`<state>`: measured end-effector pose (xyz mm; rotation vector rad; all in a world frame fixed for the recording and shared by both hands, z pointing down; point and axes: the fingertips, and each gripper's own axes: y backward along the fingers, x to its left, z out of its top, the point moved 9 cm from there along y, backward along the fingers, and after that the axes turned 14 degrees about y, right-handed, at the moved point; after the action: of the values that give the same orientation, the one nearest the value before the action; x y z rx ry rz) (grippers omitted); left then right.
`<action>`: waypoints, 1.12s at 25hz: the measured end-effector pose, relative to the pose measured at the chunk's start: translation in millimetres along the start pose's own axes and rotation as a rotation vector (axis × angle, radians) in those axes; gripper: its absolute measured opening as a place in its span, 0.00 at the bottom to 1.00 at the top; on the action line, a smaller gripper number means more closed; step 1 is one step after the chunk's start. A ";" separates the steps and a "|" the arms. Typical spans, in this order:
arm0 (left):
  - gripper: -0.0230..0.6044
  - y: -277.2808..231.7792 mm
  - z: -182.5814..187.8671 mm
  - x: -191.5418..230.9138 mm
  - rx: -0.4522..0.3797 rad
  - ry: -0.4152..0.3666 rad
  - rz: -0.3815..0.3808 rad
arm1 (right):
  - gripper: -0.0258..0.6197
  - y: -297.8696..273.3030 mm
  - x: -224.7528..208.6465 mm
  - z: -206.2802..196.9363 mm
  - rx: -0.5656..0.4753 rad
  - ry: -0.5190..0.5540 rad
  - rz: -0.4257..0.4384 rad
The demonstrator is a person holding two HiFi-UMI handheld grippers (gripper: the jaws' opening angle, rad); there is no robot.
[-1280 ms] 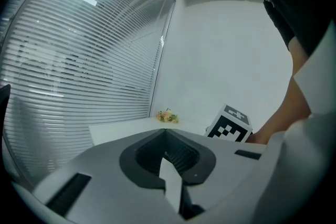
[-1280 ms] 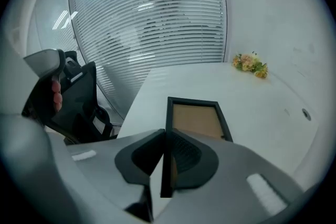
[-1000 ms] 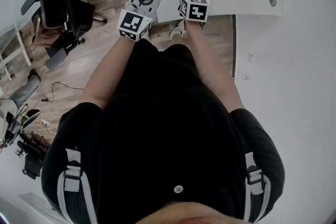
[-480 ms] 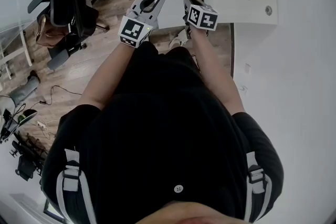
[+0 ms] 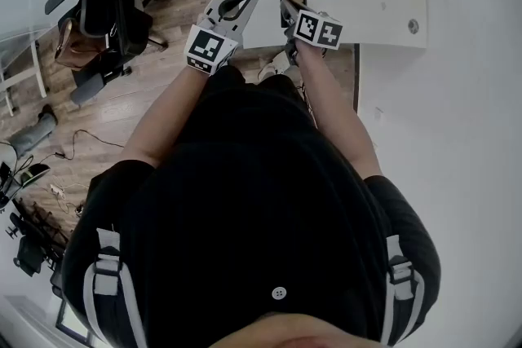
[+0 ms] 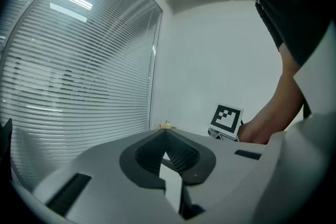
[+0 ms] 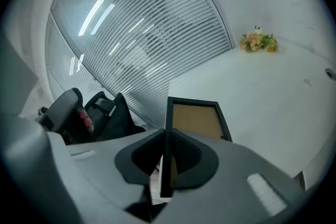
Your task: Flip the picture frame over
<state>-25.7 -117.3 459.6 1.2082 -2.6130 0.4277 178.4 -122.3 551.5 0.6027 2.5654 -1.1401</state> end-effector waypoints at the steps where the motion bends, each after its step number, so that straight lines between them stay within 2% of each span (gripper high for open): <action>1: 0.04 -0.8 0.7 0.6 -0.004 0.000 0.002 | 0.12 -1.7 0.0 -0.1 0.004 -0.005 0.011; 4: 0.04 -3.1 6.1 -0.8 -0.023 0.002 0.006 | 0.12 -4.7 -0.7 -1.4 0.009 -0.047 0.059; 11: 0.04 -8.7 4.3 0.0 -0.023 0.011 0.012 | 0.12 -12.9 -2.6 -10.3 -0.020 -0.190 0.243; 20: 0.04 -11.2 1.8 6.0 0.004 0.026 0.045 | 0.12 -22.3 -14.4 -27.1 -0.022 -0.366 0.373; 28: 0.04 -16.6 -1.9 3.7 -0.017 0.029 0.050 | 0.12 -32.3 -19.0 -38.5 -0.059 -0.503 0.533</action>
<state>-15.1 -129.4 465.4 1.1255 -2.6211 0.4289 176.9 -117.8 605.0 0.8011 1.8532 -0.8839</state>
